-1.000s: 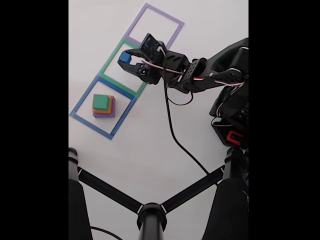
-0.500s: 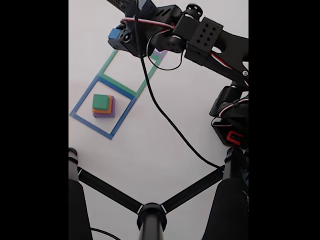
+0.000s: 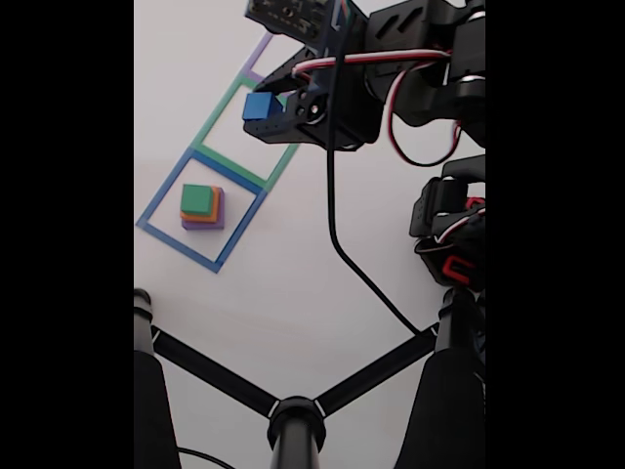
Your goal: Tower of hanoi
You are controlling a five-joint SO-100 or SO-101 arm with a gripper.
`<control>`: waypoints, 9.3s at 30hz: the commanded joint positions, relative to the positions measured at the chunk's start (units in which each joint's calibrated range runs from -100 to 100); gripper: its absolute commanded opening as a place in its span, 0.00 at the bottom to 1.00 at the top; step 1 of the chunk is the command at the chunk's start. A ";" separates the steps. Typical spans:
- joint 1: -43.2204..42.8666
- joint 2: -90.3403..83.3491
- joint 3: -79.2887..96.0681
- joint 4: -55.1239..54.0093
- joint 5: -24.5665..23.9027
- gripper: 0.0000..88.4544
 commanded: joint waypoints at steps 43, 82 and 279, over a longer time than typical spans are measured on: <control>-3.29 10.69 74.61 -101.63 0.00 0.04; -6.11 28.00 67.79 -114.42 0.00 0.04; 22.40 -60.79 105.05 -29.43 -190.07 0.01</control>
